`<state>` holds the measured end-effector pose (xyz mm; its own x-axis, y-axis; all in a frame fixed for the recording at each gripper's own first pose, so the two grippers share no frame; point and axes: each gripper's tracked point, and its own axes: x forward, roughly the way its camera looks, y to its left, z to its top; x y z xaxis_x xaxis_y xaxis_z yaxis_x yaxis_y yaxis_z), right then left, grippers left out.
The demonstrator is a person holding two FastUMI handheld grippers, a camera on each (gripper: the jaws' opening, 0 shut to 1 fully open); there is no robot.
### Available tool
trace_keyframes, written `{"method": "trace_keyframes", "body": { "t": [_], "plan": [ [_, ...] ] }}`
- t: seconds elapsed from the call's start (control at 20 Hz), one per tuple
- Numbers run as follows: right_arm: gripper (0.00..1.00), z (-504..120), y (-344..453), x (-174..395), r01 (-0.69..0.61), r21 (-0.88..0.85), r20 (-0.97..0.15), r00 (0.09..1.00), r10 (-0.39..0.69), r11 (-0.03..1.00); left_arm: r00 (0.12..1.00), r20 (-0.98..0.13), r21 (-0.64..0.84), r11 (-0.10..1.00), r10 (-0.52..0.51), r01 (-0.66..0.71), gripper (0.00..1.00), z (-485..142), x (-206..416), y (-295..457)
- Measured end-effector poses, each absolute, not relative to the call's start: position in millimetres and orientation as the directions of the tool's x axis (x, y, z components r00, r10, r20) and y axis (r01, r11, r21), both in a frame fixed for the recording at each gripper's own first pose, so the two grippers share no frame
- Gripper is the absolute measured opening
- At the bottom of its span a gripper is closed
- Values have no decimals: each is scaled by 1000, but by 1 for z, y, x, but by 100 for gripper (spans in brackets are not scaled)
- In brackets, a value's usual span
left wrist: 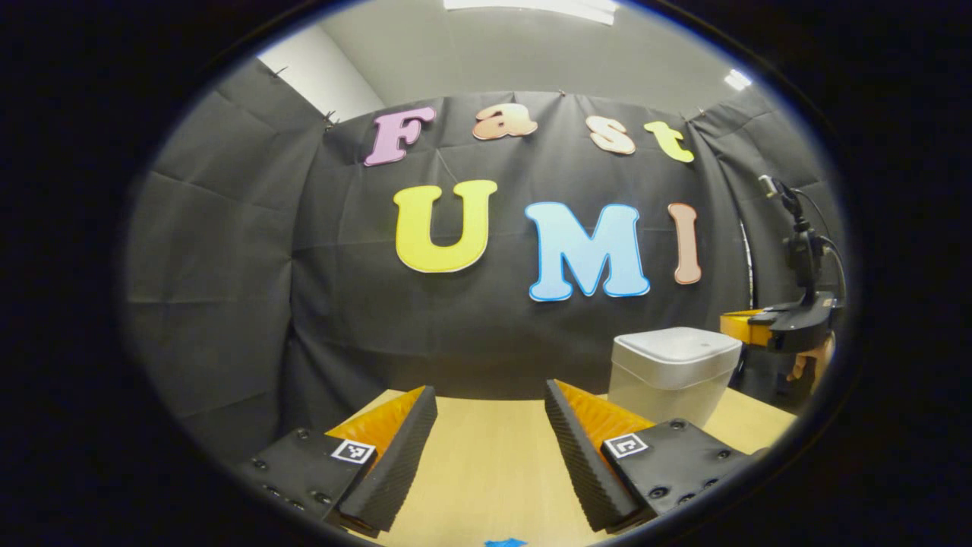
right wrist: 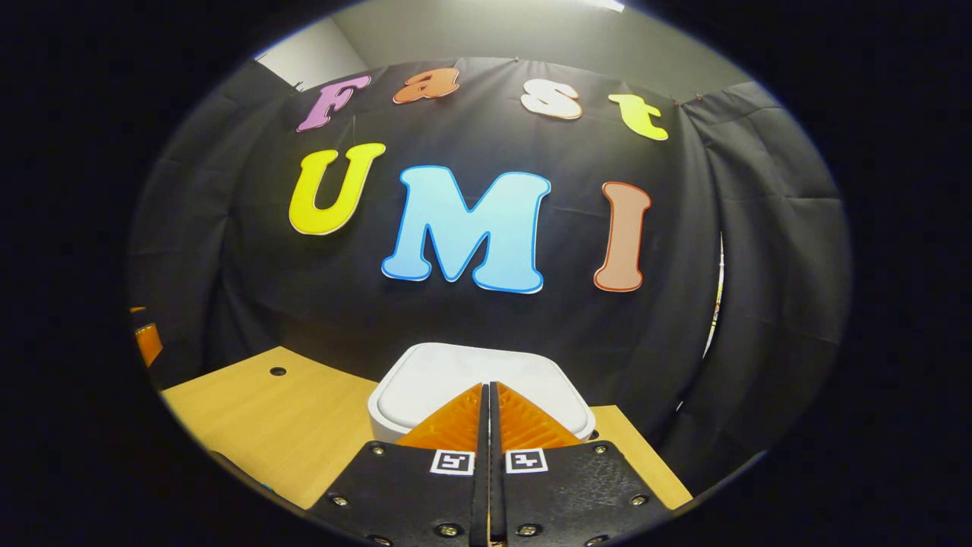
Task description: Press the lid of the desktop garbage bin to open it, pick up the crumpled paper on the desktop and throw it into the bin, then pick up the pop can on the desktop and drop it into the bin, and finally close the garbage bin lid.
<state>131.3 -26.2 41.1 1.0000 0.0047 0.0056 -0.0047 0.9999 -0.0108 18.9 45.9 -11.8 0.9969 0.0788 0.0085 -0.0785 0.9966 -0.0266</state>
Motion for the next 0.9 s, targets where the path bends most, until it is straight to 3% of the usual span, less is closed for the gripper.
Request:
{"method": "trace_keyframes", "body": {
  "t": [0.3,0.9],
  "plan": [
    [1,16,-31,153,7,32,-81,997,-4,999,994,-10,-16,994,111,-111,97,-14,16,49],
    [1,8,-31,156,-31,149,-88,995,45,988,996,-5,-23,996,90,-90,94,-11,21,31]
  ]
}}
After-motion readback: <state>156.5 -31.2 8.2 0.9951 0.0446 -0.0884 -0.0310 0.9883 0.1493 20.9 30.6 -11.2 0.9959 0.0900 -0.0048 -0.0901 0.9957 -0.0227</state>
